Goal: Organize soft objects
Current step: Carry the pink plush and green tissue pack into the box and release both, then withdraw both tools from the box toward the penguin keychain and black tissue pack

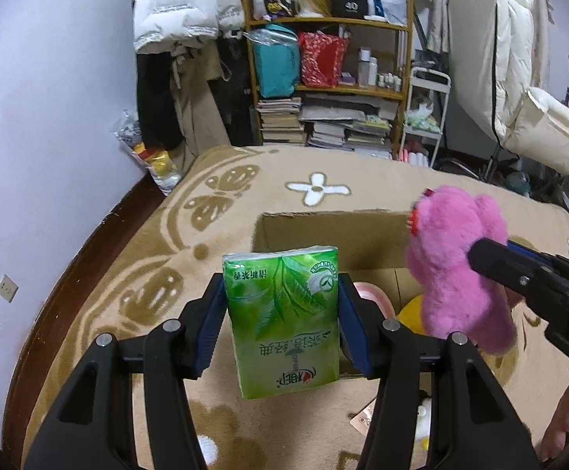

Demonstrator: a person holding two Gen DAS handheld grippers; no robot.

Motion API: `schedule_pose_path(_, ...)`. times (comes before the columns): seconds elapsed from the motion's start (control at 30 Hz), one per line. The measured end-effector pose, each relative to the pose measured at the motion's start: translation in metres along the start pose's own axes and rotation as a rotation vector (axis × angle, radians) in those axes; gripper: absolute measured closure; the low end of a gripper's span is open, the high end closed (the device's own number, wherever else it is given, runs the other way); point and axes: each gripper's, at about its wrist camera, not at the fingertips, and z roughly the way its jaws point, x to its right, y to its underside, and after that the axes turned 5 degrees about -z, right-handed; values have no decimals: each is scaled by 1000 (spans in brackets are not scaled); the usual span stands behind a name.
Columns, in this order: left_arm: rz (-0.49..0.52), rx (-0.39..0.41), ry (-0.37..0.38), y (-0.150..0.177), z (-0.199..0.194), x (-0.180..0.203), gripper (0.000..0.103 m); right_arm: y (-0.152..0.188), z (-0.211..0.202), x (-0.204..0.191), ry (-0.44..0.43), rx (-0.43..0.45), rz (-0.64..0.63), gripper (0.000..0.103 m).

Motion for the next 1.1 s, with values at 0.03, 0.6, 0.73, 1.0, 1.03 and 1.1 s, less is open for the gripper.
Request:
schedule_pose_path(0.03, 6, -2, 2, 1, 2, 2, 49, 0, 2, 1, 6, -6, -2, 83)
schedule_pose_path(0.6, 9, -8, -10, 2, 4, 10, 15, 5, -15, 17, 82, -29, 21, 42)
schedule_pose_path(0.73, -22, -7, -14, 0, -4, 6, 5, 8, -33, 16, 99, -9, 13, 20)
schedule_pose_path(1.0, -21, -14, 6, 0, -31, 13, 4, 15, -68, 11, 145, 4, -11, 0)
schedule_pose_path(1.03, -13, -24, 10, 3, -34, 14, 4, 17, -72, 11, 148, 4, -10, 0)
schedule_pose_path(1.1, -7, -39, 15, 8, -38, 16, 4, 23, -79, 12, 151, 1, 0, 0)
